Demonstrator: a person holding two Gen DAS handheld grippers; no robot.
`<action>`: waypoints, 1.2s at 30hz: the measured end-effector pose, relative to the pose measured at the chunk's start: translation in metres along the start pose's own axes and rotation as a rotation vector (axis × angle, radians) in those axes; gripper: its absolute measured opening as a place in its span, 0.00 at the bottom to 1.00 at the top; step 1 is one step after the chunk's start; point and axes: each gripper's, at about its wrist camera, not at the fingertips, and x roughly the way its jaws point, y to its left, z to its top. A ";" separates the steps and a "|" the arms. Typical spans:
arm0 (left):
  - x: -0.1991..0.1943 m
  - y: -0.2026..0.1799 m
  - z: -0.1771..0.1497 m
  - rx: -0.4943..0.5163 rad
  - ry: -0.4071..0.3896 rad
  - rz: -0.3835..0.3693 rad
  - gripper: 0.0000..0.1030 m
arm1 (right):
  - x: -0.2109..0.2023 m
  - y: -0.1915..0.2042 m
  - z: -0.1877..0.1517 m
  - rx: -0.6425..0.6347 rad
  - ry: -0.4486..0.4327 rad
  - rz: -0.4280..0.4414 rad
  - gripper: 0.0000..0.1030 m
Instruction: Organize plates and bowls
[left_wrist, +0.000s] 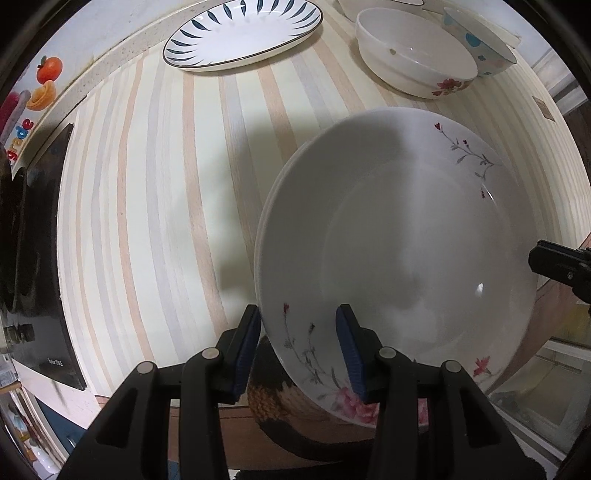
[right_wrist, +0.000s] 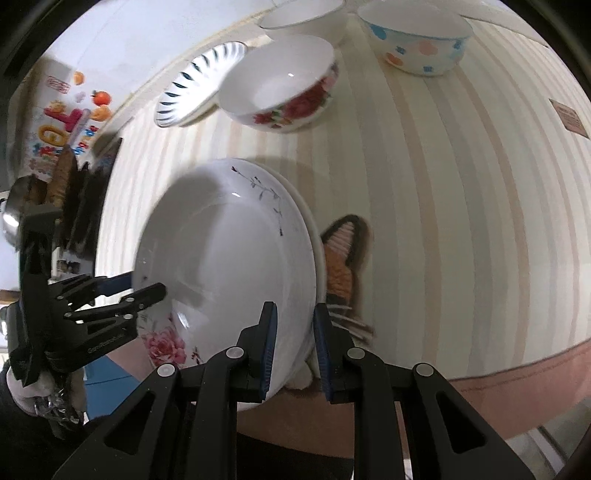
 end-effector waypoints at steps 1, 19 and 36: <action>-0.002 0.000 0.000 0.000 0.001 -0.002 0.38 | -0.001 -0.002 0.001 0.002 -0.002 0.005 0.21; -0.103 0.128 0.123 -0.225 -0.209 -0.059 0.39 | -0.062 0.063 0.157 0.012 -0.129 0.107 0.28; 0.029 0.185 0.269 -0.167 0.048 -0.102 0.39 | 0.092 0.066 0.298 0.096 0.093 -0.078 0.28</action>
